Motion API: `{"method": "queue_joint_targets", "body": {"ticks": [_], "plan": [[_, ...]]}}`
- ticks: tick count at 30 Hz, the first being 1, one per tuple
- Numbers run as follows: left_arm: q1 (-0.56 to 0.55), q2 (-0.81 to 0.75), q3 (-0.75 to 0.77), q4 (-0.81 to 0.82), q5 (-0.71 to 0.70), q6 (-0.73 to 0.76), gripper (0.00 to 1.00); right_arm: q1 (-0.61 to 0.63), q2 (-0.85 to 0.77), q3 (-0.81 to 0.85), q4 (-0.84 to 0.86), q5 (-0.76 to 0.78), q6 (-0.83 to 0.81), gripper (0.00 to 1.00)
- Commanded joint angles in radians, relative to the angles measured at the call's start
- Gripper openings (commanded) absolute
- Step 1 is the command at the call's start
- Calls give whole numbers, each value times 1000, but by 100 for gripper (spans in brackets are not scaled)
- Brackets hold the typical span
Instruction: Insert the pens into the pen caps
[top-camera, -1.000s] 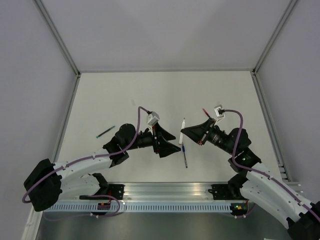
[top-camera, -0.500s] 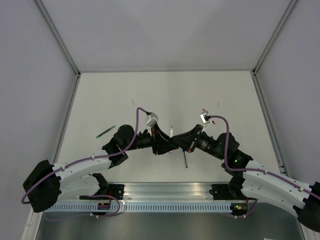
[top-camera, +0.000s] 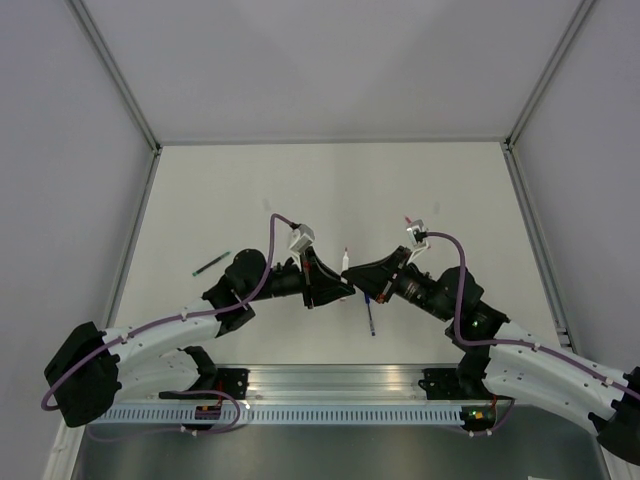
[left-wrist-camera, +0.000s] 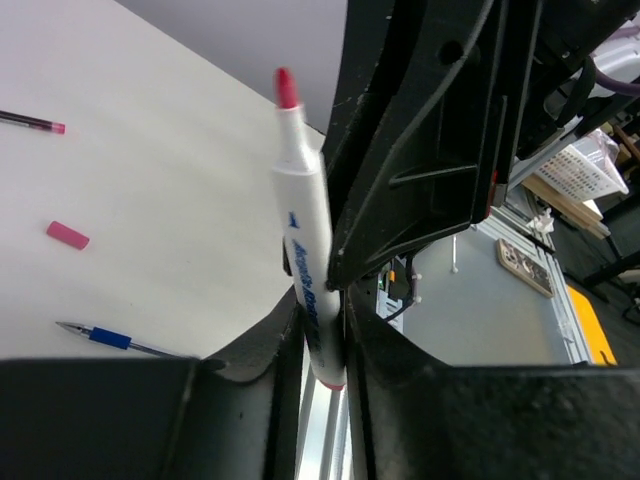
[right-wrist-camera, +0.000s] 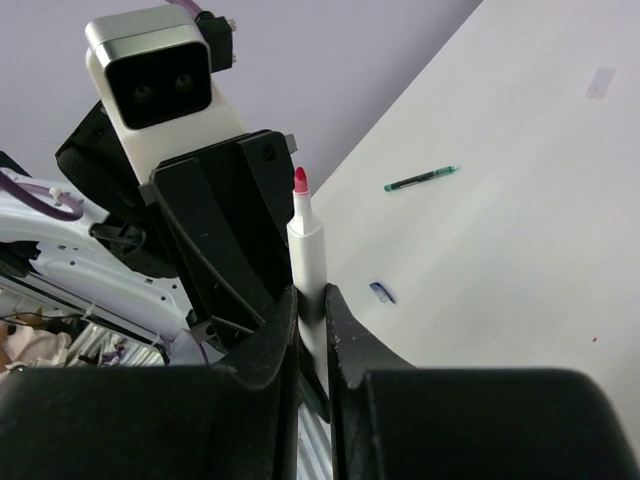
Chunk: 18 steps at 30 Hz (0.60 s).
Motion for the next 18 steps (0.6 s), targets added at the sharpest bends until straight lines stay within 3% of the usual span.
{"method": "queue_joint_targets", "body": {"ticks": [1, 2, 4, 7, 8, 9, 12, 15, 18], "plan": [[-5, -2, 21, 35, 37, -13, 23, 0, 10, 44, 12, 2, -21, 0], [-5, -1, 24, 35, 41, -13, 20, 0, 13, 46, 14, -6, -21, 0], [-5, -1, 27, 32, 51, -14, 4, 0, 19, 49, 5, -21, -29, 0], [-3, 1, 29, 32, 45, -14, 2, 0, 24, 58, -21, -26, -44, 1], [-5, 1, 29, 27, 44, -8, 2, 2, 24, 64, -31, -17, -55, 8], [-3, 4, 31, 23, 30, -7, 2, 0, 18, 70, -47, 0, -61, 34], [-3, 12, 40, -14, 4, 9, 2, 0, -26, 130, -167, 110, -116, 65], [-3, 9, 37, -48, -65, 15, 2, -1, -65, 243, -362, 291, -208, 75], [-5, -8, 38, -129, -241, 23, 2, 0, -57, 346, -556, 476, -294, 77]]}}
